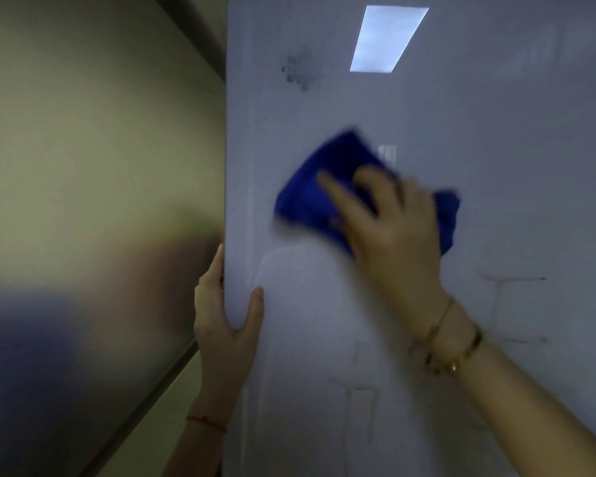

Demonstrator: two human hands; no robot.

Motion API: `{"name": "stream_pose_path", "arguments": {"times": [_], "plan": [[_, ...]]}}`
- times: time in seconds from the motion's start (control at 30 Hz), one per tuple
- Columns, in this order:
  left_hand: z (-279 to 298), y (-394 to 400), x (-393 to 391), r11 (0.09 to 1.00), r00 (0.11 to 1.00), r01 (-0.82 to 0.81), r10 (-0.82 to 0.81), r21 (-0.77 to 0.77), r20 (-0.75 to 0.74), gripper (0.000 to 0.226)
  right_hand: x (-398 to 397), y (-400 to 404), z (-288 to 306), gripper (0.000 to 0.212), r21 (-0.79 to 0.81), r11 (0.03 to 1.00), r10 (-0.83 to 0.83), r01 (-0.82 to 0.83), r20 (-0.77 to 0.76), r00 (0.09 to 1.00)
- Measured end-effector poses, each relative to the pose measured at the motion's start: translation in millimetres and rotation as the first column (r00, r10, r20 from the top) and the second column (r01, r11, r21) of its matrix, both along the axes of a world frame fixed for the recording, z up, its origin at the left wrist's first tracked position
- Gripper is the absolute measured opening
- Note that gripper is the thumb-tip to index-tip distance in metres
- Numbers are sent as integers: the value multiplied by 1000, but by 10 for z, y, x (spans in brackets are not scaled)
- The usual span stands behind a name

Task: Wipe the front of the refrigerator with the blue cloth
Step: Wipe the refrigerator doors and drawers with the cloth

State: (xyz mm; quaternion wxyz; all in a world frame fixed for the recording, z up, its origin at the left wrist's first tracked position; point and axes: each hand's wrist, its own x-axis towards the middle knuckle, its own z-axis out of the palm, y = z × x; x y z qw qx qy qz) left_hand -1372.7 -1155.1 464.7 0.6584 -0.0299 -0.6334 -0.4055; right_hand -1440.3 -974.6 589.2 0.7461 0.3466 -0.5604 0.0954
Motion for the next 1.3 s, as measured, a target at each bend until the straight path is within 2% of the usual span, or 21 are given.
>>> {"name": "stream_pose_path", "arguments": {"times": [0.1, 0.17, 0.27, 0.33, 0.4, 0.47, 0.53, 0.6, 0.7, 0.8, 0.83, 0.87, 0.93, 1.03, 1.1, 1.2, 1.3], "plan": [[-35, -10, 15, 1000, 1000, -9, 9, -23, 11, 71, 33, 158, -927, 42, 299, 950, -79, 88, -41, 996], [-92, -10, 26, 1000, 1000, -15, 16, -21, 20, 68, -2, 340, -1015, 43, 341, 932, -109, 125, -66, 992], [-174, 1, 23, 1000, 1000, -7, 7, 0, 29, 68, -49, 356, -520, 39, 89, 992, -85, 88, -33, 996], [-196, 8, 11, 1000, 1000, -15, 15, -4, 27, 67, -62, 253, -304, 37, -75, 995, -59, 60, 24, 998], [-209, 4, 15, 1000, 999, -15, 15, 0, 29, 66, -15, 146, -586, 40, -81, 996, -46, 48, 28, 999], [-224, -4, 28, 999, 999, -28, 29, -17, 21, 64, 21, 146, -1261, 42, 115, 992, -57, 54, 19, 998], [-262, -6, 29, 999, 1000, -24, 25, -26, 20, 62, 30, 293, -1952, 37, 342, 937, -74, 68, 5, 997], [-294, 13, 33, 1000, 999, -22, 22, -19, 27, 63, 22, 445, -2209, 34, 439, 896, -77, 69, 1, 997], [-339, 33, 30, 999, 999, -38, 39, -8, 38, 64, -20, 453, -1791, 46, 315, 946, -68, 71, -23, 997], [-383, 30, 26, 998, 997, -56, 56, 13, 52, 65, -49, 309, -1237, 49, -33, 997, -64, 64, 8, 998], [-406, 35, 27, 998, 997, -63, 63, 11, 52, 65, -31, 255, -1238, 48, -91, 994, -55, 58, 36, 998], [-419, 44, 37, 998, 997, -66, 66, 8, 48, 66, 0, 212, -1361, 47, -78, 995, -61, 66, 53, 997], [-440, 50, 52, 997, 997, -74, 74, 3, 37, 66, 46, 194, -1906, 45, 111, 991, -84, 77, 60, 995], [-478, 70, 54, 996, 996, -87, 87, -5, 29, 64, -11, 429, -2887, 39, 459, 887, -94, 49, 77, 993], [-517, 87, 61, 996, 996, -87, 87, 3, 32, 64, -49, 573, -3102, 35, 528, 849, -90, 31, 86, 992], [-566, 110, 69, 995, 994, -94, 93, 20, 50, 66, -60, 556, -2612, 42, 384, 923, -45, 42, 1, 999], [-573, 107, 67, 994, 992, -107, 104, 35, 64, 67, -76, 397, -1992, 47, 45, 998, -54, 52, 47, 997]]}}
